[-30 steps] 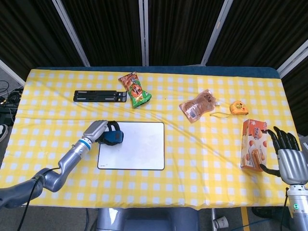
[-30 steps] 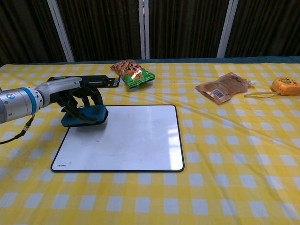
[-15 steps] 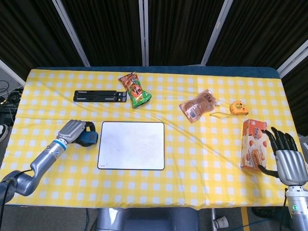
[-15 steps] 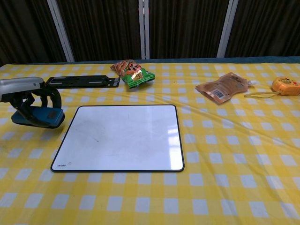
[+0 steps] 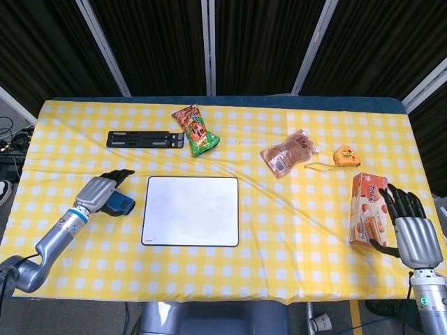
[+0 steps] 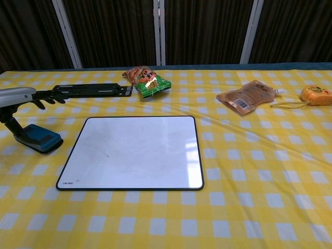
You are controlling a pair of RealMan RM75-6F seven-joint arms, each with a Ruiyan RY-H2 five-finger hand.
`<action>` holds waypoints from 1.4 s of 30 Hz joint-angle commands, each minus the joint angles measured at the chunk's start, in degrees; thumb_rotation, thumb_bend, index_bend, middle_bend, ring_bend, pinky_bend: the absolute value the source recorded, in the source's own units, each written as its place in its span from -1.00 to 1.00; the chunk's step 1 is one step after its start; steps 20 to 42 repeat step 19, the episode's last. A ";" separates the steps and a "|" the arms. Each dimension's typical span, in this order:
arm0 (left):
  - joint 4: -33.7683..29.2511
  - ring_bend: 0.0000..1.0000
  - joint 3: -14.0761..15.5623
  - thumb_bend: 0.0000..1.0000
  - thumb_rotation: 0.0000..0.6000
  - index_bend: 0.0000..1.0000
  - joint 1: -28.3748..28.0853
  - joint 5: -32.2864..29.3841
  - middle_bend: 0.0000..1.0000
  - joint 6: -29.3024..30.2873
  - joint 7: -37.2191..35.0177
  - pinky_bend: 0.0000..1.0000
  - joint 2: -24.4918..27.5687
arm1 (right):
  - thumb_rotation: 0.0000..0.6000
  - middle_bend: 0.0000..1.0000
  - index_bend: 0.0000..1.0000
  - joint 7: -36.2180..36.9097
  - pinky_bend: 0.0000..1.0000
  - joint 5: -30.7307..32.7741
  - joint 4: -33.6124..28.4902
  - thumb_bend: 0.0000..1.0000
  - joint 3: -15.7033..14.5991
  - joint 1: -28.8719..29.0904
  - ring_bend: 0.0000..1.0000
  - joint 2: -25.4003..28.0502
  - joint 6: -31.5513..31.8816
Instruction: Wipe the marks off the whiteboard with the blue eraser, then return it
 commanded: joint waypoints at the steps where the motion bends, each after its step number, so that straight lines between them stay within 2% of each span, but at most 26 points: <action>1: -5.90 -1.00 -1.80 -1.00 1.00 -1.00 1.93 -2.55 -1.00 3.46 4.62 -1.00 4.05 | 1.00 -1.00 -1.00 0.50 -1.00 -0.31 -0.18 -1.00 -0.08 -0.12 -1.00 0.24 0.21; 5: -16.90 -1.00 -4.64 -1.00 1.00 -1.00 6.96 -8.43 -1.00 12.12 14.95 -1.00 9.84 | 1.00 -1.00 -1.00 1.56 -1.00 -1.19 -0.46 -1.00 -0.19 -0.27 -1.00 0.75 0.74; 7: -21.61 -1.00 -5.17 -1.00 1.00 -1.00 9.38 -10.36 -1.00 16.19 19.28 -1.00 12.00 | 1.00 -1.00 -1.00 2.11 -1.00 -1.63 -0.58 -1.00 -0.32 -0.44 -1.00 0.98 1.06; 10: -29.14 -1.00 -4.90 -1.00 1.00 -1.00 13.38 -12.73 -1.00 22.09 25.80 -1.00 15.35 | 1.00 -1.00 -1.00 2.86 -1.00 -2.14 -0.35 -1.00 -0.50 -0.63 -1.00 1.08 1.41; 14: -35.22 -1.00 -4.08 -1.00 1.00 -1.00 17.33 -14.19 -1.00 27.10 29.61 -1.00 17.53 | 1.00 -1.00 -1.00 3.75 -1.00 -2.52 -0.17 -1.00 -0.59 -0.70 -1.00 1.24 1.56; 19: -38.45 -1.00 -3.07 -1.00 1.00 -1.00 20.84 -13.83 -1.00 31.03 30.16 -1.00 18.46 | 1.00 -1.00 -1.00 4.26 -1.00 -2.97 -0.01 -1.00 -0.76 -0.86 -1.00 1.40 1.82; 42: -38.45 -1.00 -3.07 -1.00 1.00 -1.00 20.84 -13.83 -1.00 31.03 30.16 -1.00 18.46 | 1.00 -1.00 -1.00 4.26 -1.00 -2.97 -0.01 -1.00 -0.76 -0.86 -1.00 1.40 1.82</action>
